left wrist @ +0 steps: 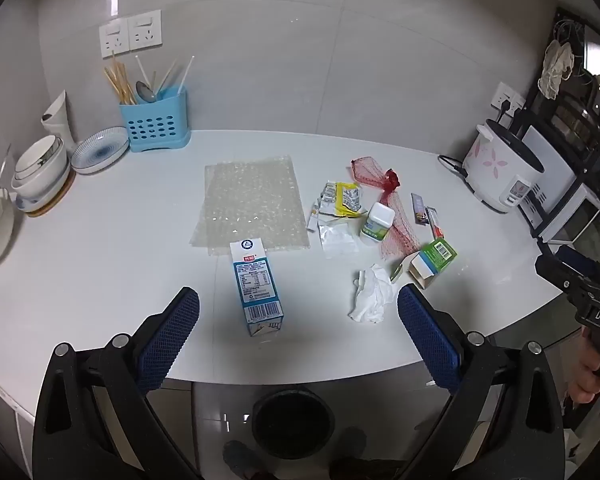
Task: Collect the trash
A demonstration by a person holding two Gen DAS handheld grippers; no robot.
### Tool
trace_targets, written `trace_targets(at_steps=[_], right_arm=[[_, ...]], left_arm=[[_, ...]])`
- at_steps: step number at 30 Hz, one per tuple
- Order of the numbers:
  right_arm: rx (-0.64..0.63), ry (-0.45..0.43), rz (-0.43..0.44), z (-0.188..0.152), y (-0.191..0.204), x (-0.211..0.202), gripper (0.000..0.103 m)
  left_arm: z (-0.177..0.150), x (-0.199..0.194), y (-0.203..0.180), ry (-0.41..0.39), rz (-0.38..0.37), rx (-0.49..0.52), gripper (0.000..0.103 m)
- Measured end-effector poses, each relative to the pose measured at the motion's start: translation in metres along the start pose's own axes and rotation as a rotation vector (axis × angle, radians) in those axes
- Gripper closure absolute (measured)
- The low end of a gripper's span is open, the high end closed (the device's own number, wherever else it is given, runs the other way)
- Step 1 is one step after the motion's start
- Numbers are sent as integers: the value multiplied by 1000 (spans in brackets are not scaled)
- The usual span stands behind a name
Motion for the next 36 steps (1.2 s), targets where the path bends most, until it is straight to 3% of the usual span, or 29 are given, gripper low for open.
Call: trace_targets(at_steps=[11, 13, 36], right_arm=[[15, 7, -4, 1, -18, 4, 8], [-3, 5, -17, 4, -3, 0, 8], [-14, -3, -19, 2, -3, 5, 8]], left_arm=[[0, 5, -5, 4, 10, 12, 6], [1, 6, -6, 3, 15, 15, 6], [-1, 7, 1, 12, 43, 8, 6]])
Point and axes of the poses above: each gripper's, at about its wrist camera, not at the fingertips, and x roughly the way its jaws point, y to its left, z to its top, the point moved 4 cm from there along x, roughly the way its jaws point, and after that the axes turned 1 degree about x, right-handed, at the moved point
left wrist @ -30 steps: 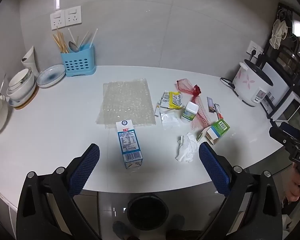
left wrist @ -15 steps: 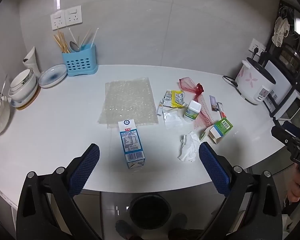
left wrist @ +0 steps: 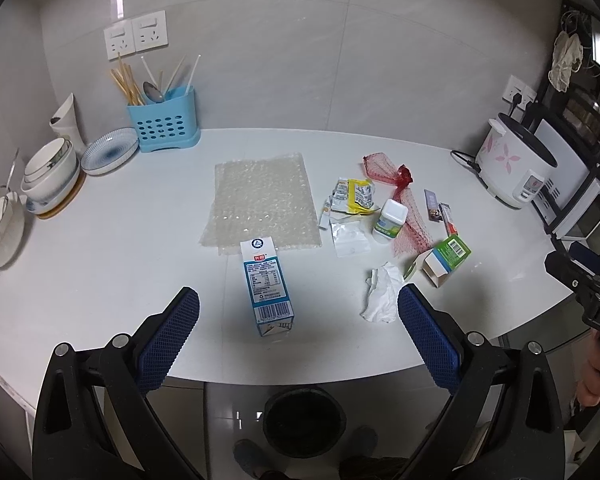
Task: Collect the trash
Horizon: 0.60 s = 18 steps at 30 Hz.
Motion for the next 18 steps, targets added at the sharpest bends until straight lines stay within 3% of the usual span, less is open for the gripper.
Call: trace_targets(at_steps=[18], right_arm=[[3, -12, -17, -1, 0, -3, 8]], left_arm=[[-1, 2, 2, 11, -9, -6, 6]])
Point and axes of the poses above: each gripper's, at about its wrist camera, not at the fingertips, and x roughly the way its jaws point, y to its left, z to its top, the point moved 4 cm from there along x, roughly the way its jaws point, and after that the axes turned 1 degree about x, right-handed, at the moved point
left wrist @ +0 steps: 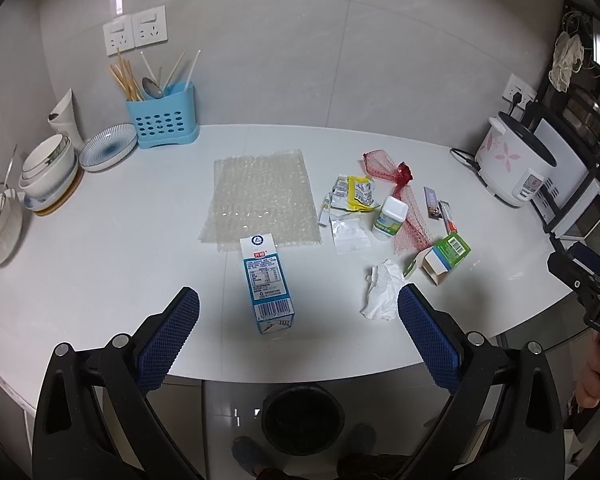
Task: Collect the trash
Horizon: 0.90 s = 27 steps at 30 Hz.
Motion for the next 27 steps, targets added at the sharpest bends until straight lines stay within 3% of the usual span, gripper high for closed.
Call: trace_targets(at_steps=[27], right_arm=[[-9, 22, 6, 4, 2, 3, 8]], left_arm=[[3, 5, -8, 30, -11, 10, 6]])
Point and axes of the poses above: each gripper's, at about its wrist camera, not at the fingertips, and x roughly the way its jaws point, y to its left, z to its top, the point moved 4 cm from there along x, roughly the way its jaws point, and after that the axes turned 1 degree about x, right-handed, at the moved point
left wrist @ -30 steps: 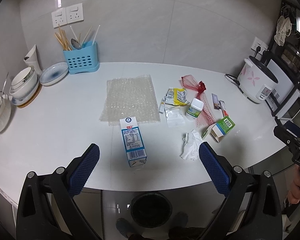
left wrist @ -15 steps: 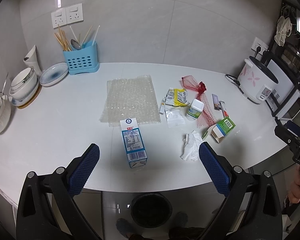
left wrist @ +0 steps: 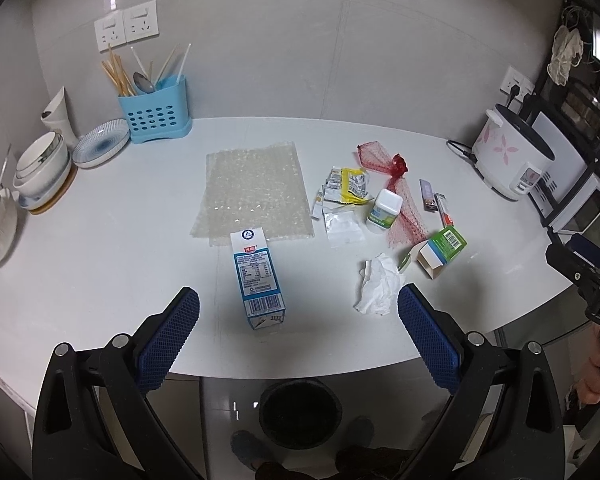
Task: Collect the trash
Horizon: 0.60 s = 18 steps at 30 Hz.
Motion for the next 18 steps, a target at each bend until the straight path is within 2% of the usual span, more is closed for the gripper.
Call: trace_targets(at_steps=[11, 18], right_arm=[[-12, -11, -6, 1, 1, 1, 8], [-46, 9, -10, 0, -1, 25, 8]], left_arm=[[-1, 3, 5, 1, 11, -17, 6], [-2, 19, 10, 16, 33, -27, 6]])
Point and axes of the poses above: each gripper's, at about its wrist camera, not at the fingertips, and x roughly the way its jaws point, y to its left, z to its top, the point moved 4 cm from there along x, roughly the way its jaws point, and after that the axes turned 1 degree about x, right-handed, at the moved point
